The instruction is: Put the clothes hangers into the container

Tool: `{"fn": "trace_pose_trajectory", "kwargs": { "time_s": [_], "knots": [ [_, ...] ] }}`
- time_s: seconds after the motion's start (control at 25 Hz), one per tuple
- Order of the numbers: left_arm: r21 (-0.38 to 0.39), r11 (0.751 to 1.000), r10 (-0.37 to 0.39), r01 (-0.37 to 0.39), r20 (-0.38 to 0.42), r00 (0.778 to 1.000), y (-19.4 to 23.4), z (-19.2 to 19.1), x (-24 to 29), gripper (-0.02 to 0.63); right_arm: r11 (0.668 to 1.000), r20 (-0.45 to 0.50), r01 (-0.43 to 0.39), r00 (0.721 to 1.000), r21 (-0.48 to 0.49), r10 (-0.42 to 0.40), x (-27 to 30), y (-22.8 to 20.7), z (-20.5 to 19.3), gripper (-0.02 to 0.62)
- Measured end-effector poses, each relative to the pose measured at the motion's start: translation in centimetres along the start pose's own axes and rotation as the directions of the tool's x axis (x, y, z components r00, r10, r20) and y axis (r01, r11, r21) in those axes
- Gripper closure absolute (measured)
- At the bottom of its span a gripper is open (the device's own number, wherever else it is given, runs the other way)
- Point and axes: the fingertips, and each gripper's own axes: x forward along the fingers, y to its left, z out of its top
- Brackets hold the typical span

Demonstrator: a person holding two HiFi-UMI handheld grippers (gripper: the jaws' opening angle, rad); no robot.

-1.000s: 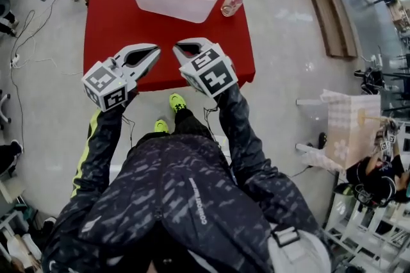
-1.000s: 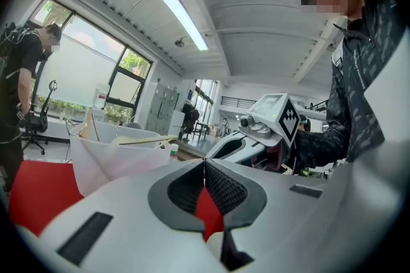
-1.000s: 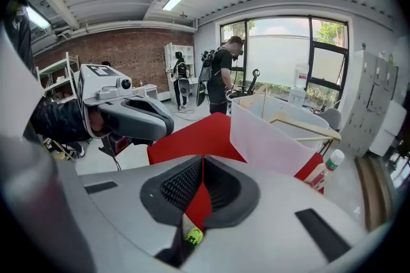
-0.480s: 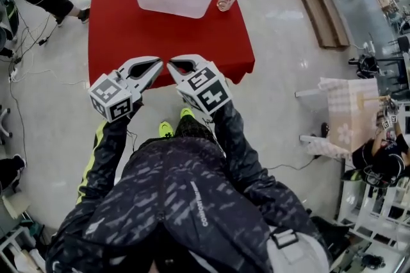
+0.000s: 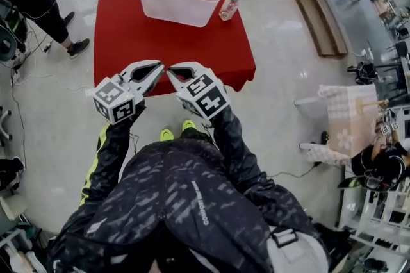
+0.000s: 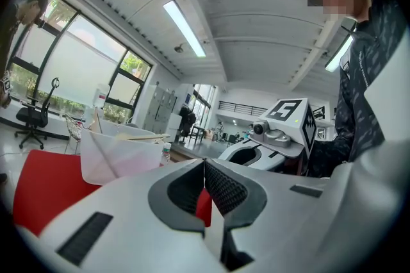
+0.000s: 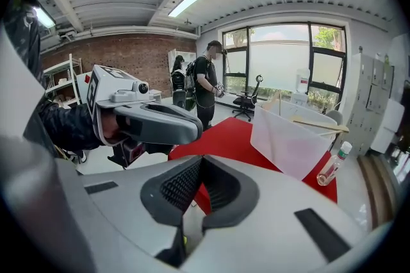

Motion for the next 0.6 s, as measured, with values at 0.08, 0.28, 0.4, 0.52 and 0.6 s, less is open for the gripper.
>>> {"fn": "trace_pose_trajectory", "kwargs": {
  "time_s": [0.08, 0.28, 0.4, 0.52, 0.6],
  "knots": [
    [-0.005, 1.000, -0.003, 0.003, -0.003, 1.000, 0.04, -0.21, -0.05, 0.594, 1.000, -0.002, -0.002, 1.000, 0.006, 0.002, 0.27, 0.02, -0.21, 0.580],
    [-0.008, 1.000, -0.006, 0.006, -0.007, 1.000, 0.10, -0.12, -0.52, 0.594, 1.000, 0.011, -0.011, 1.000, -0.005, 0.011, 0.64, 0.71, 0.61, 0.580],
    [-0.012, 1.000, -0.005, 0.005, -0.008, 1.000, 0.12, -0.11, -0.56, 0.594, 1.000, 0.004, -0.017, 1.000, -0.009, 0.017, 0.60, 0.87, 0.45, 0.580],
    [-0.017, 1.000, -0.005, 0.005, -0.007, 1.000, 0.14, -0.38, -0.30, 0.594, 1.000, -0.001, -0.017, 1.000, -0.012, 0.017, 0.56, 0.64, 0.03, 0.580],
    [-0.018, 1.000, -0.005, 0.005, -0.006, 1.000, 0.16, -0.58, -0.03, 0.594, 1.000, -0.002, -0.015, 1.000, -0.013, 0.015, 0.49, 0.40, -0.26, 0.580]
  ]
}}
